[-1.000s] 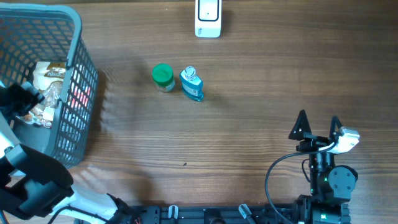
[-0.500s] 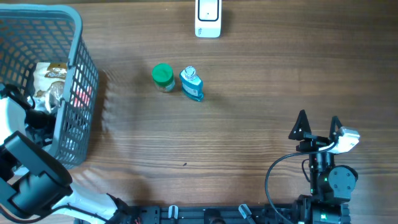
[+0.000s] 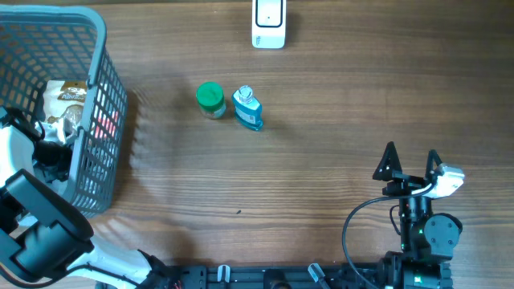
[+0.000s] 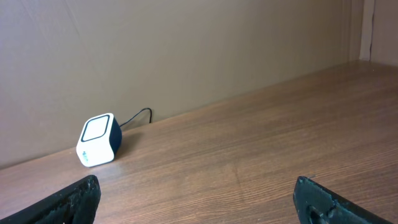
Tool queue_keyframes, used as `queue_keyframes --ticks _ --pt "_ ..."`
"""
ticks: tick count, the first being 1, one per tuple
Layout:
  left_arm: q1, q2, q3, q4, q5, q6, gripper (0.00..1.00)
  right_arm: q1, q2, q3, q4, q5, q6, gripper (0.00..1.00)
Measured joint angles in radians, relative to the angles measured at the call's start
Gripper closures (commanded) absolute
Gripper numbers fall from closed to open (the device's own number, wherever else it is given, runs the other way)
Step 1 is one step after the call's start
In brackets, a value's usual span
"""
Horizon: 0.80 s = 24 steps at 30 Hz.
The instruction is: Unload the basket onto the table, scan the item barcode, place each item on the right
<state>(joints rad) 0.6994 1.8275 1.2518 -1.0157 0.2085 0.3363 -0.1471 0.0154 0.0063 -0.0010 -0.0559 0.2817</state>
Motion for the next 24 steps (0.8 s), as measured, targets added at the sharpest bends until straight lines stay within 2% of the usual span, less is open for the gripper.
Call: queue_keyframes --ticks 5,6,8,10,12,17,20,24 --pt "0.000 0.000 0.000 -0.005 0.003 -0.005 0.67 0.000 0.000 0.000 0.000 0.000 0.000 0.00" --pt "0.000 0.000 0.000 -0.008 0.003 -0.005 0.60 0.000 0.000 0.000 0.000 0.000 0.000 0.00" --pt "0.000 0.000 0.000 -0.019 0.004 -0.008 0.60 0.000 0.000 0.000 0.000 0.000 0.000 0.00" --pt "0.000 0.000 0.000 -0.032 0.006 -0.006 0.63 0.000 0.000 0.000 0.000 0.000 0.000 0.00" --pt "0.000 0.000 -0.006 -0.042 0.007 -0.005 0.75 0.000 0.000 0.000 0.000 0.000 0.000 0.00" --pt "0.000 -0.001 -0.029 -0.042 0.024 -0.005 0.83 0.000 0.000 0.000 0.000 0.000 0.000 0.00" --pt "0.000 -0.004 -0.029 -0.042 0.039 -0.006 0.96 0.000 0.000 0.000 0.000 0.000 0.000 0.00" --pt "0.000 -0.019 -0.029 -0.039 0.064 0.002 0.96 0.000 0.000 0.000 0.000 0.000 0.000 0.00"
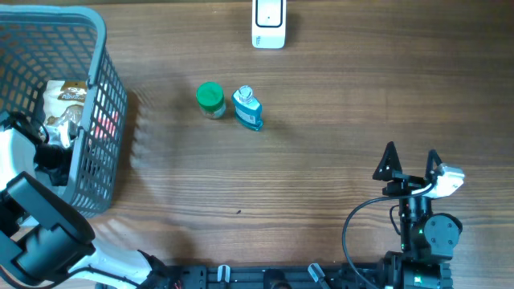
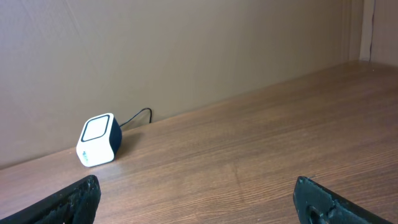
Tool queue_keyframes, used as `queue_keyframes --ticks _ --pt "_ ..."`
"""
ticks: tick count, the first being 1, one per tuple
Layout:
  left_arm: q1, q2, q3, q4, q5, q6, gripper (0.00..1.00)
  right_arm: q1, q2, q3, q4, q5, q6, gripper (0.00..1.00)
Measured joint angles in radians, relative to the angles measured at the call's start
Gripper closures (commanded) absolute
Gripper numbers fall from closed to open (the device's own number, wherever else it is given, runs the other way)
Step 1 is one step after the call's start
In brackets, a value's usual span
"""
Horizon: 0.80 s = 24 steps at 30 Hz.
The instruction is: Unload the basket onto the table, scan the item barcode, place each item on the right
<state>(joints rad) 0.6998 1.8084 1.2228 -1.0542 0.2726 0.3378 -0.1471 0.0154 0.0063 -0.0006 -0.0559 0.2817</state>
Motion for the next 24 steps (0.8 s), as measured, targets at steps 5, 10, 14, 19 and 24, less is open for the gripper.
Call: queue_keyframes --ticks 5,10,14,19,24 --pt "0.000 0.000 0.000 0.008 0.011 0.000 0.96 0.000 0.000 0.000 0.000 0.000 0.000 0.00" --pt "0.000 0.000 0.011 0.008 0.014 -0.034 0.96 0.000 0.000 0.000 0.000 0.000 0.000 0.00" --pt "0.000 0.007 0.056 -0.009 0.010 -0.075 0.96 0.000 0.000 0.000 0.000 0.000 0.000 0.00" --pt "0.000 0.013 0.182 -0.107 0.005 -0.097 0.96 0.000 0.000 0.000 0.000 0.000 0.000 0.00" --pt "0.000 0.015 0.344 -0.180 0.004 -0.144 0.96 0.000 0.000 0.000 0.000 0.000 0.000 0.00"
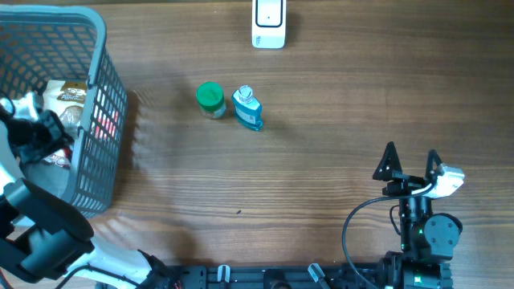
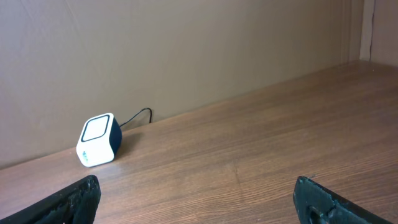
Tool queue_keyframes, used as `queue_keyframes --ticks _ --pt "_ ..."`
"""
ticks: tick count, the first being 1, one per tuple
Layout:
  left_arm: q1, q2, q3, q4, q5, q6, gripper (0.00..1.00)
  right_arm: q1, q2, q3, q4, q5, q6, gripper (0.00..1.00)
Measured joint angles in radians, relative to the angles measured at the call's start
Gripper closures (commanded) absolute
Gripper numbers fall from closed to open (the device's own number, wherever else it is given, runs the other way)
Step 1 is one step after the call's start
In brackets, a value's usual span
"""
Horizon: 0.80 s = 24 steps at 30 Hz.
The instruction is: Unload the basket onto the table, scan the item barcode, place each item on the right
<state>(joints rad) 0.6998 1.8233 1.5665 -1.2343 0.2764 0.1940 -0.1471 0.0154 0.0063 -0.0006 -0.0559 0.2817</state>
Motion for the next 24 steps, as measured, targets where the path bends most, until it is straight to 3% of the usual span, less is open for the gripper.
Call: queue_keyframes --ticks 16,24 --pt "0.000 -0.055 0.567 -0.232 0.036 -0.171 0.96 0.000 0.000 0.000 0.000 0.000 0.000 0.00" --pt "-0.084 -0.238 0.655 -0.249 0.105 -0.215 0.96 0.000 0.000 0.000 0.000 0.000 0.000 0.00"
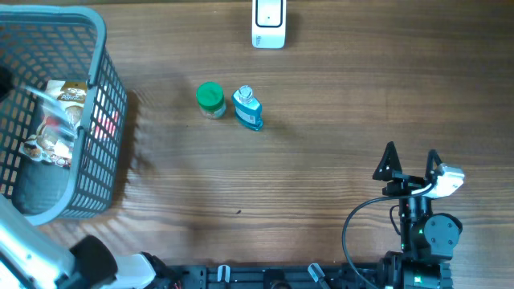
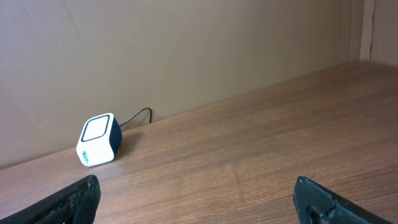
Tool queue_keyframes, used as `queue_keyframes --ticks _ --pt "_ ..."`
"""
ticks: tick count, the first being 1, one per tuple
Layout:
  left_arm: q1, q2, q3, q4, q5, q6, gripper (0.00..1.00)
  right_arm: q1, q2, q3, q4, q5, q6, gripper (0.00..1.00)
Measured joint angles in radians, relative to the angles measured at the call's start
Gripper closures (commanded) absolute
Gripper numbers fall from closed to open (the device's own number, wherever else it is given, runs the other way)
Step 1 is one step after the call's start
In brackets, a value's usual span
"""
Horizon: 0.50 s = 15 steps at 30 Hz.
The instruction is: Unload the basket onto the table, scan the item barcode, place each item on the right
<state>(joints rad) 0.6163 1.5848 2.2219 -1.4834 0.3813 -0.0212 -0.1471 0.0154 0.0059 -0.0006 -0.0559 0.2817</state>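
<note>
The white barcode scanner (image 1: 268, 24) stands at the table's far edge and shows at the left in the right wrist view (image 2: 98, 140), its cable trailing behind it. A green-capped jar (image 1: 210, 99) and a blue bottle (image 1: 248, 108) stand side by side mid-table. A snack packet (image 1: 64, 92) lies in the blue-grey basket (image 1: 103, 96) with other items. My right gripper (image 1: 411, 160) rests open near the front right, nothing between its fingers (image 2: 81, 193). Of my left gripper only a dark bit at the left edge (image 1: 3, 80) shows.
The basket fills the left side of the table. White and dark parts of my left arm (image 1: 32, 249) cross the bottom left corner. A brown wall stands behind the scanner.
My left gripper was inside the basket over the packets; now it sits at the frame's left edge, almost out of view. The packets in the basket have shifted slightly. The right arm is unmoved.
My left arm reached into the basket from its near left side at the two oldest moments. Then its gripper lay further in, over the packets. Now it has gone to the left edge. The jar, bottle, scanner and right gripper kept their places throughout.
</note>
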Motion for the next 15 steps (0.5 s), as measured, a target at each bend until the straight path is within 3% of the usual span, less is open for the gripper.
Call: queue_keyframes --ticks 5,9,10,11,12,14,15 --pt "-0.152 -0.055 0.005 0.010 0.028 -0.019 0.96 0.000 0.000 0.000 0.000 0.000 0.000 0.00" --pt "-0.179 -0.049 0.005 0.011 -0.037 -0.071 0.94 0.000 0.000 0.000 0.000 0.000 0.000 0.00" --pt "-0.172 -0.045 0.005 0.011 -0.068 -0.085 0.87 0.000 0.000 0.000 0.000 0.000 0.000 0.00" --pt "-0.161 -0.041 0.005 0.010 -0.102 -0.098 0.69 0.000 0.000 0.000 0.000 0.000 0.000 0.00" --pt "-0.143 -0.033 0.005 0.011 -0.140 -0.112 0.41 0.000 0.000 0.000 0.000 0.000 0.000 0.00" --pt "-0.104 -0.017 0.005 0.017 -0.201 -0.121 0.00 0.000 0.000 0.000 0.000 0.000 0.000 0.00" --pt "-0.084 -0.010 0.005 0.019 -0.220 -0.124 0.00 0.000 0.000 0.000 0.000 0.000 0.000 0.00"
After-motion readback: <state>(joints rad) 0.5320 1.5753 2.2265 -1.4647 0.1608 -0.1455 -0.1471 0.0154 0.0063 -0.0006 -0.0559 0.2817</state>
